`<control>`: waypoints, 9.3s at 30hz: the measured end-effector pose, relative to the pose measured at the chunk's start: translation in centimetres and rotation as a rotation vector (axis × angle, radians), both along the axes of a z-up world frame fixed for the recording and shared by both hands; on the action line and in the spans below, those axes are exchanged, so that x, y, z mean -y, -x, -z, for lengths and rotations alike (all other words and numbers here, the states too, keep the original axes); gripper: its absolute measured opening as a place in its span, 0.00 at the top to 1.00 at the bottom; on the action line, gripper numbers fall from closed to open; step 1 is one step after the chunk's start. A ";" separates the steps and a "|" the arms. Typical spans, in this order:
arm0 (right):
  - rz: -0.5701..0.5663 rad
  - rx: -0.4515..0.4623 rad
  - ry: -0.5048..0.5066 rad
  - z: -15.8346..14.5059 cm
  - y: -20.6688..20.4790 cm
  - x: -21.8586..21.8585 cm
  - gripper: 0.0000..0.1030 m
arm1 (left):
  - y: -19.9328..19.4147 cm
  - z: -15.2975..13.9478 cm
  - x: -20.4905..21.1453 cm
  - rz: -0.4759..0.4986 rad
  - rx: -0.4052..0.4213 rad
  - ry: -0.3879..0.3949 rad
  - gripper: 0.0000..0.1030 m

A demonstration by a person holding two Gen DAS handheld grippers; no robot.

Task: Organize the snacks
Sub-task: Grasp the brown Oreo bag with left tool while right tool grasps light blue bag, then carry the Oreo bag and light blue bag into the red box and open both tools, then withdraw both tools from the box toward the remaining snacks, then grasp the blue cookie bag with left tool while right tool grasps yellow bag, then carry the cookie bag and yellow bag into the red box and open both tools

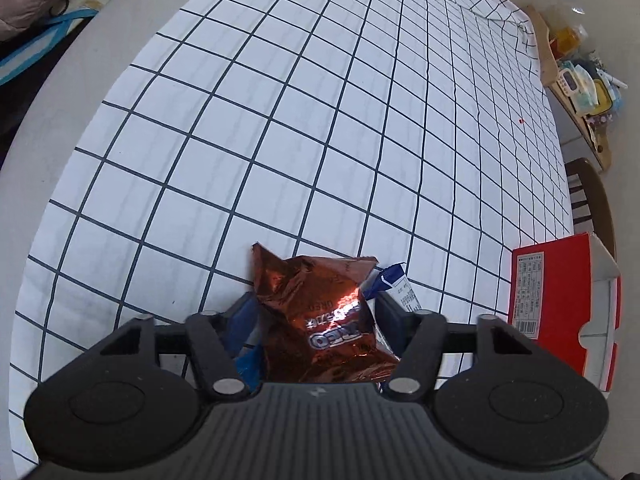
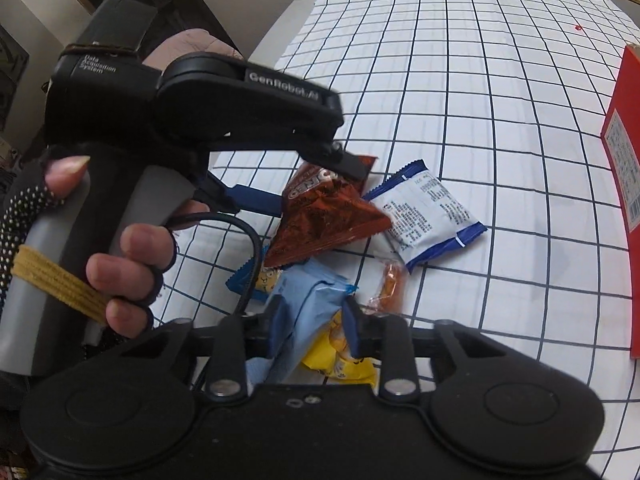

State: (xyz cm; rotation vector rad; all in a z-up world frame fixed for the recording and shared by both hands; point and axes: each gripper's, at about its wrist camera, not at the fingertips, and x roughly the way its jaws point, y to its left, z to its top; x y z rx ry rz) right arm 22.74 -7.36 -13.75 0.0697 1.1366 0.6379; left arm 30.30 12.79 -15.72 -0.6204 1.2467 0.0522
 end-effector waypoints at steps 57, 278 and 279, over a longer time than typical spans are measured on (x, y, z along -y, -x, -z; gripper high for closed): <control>0.298 0.418 -0.030 -13.1 4.3 23.4 0.89 | 7.9 -16.6 21.3 0.284 0.393 -0.199 0.57; -0.109 0.351 0.091 -3.5 7.9 7.5 0.69 | 13.4 -6.1 6.8 0.183 0.237 -0.283 0.47; -0.101 0.354 0.086 -3.9 7.9 8.1 0.69 | 13.5 -6.5 7.2 0.186 0.243 -0.282 0.47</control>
